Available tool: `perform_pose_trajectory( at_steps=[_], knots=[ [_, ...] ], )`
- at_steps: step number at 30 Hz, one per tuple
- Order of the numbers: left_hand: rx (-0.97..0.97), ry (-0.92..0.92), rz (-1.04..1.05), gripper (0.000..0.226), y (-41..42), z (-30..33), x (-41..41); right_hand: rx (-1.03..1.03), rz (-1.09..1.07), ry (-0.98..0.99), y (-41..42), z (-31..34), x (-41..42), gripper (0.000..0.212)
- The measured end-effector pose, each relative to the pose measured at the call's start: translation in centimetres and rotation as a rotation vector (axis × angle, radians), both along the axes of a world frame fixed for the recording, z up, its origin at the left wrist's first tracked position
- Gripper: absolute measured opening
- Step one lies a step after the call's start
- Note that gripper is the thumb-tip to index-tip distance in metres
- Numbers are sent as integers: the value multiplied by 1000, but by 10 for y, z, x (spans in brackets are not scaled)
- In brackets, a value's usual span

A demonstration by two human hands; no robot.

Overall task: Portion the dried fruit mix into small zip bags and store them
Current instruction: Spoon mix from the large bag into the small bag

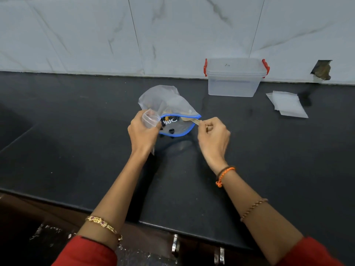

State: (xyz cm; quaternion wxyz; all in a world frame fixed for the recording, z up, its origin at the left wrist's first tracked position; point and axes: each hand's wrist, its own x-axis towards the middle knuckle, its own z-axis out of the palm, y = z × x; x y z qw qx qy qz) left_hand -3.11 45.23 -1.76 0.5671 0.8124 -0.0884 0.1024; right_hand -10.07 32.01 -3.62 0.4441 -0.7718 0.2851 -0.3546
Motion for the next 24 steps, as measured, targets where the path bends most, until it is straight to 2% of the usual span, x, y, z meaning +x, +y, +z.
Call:
perform_pose_trajectory(
  at_steps=[4,7,10,17,19,22,24],
  knots=[
    [-187,115,13,22,1,-8,10,-385,93,140,11,-7,15,21],
    [-249,145,-15,24,2,-9,15,-480,162,237,13,-10,20,22],
    [-269,126,-13,22,2,-7,17,-452,244,228,18,-9,21,21],
    [-240,111,-84,21,5,-6,18,-131,334,151,37,-7,27,13],
    [-227,110,-110,21,6,-4,18,104,323,113,42,-5,29,15],
    [-212,106,-123,24,8,-2,19,566,267,57,45,2,31,23],
    [-194,99,-121,25,10,-2,20,734,250,58,44,6,30,24]
  ],
)
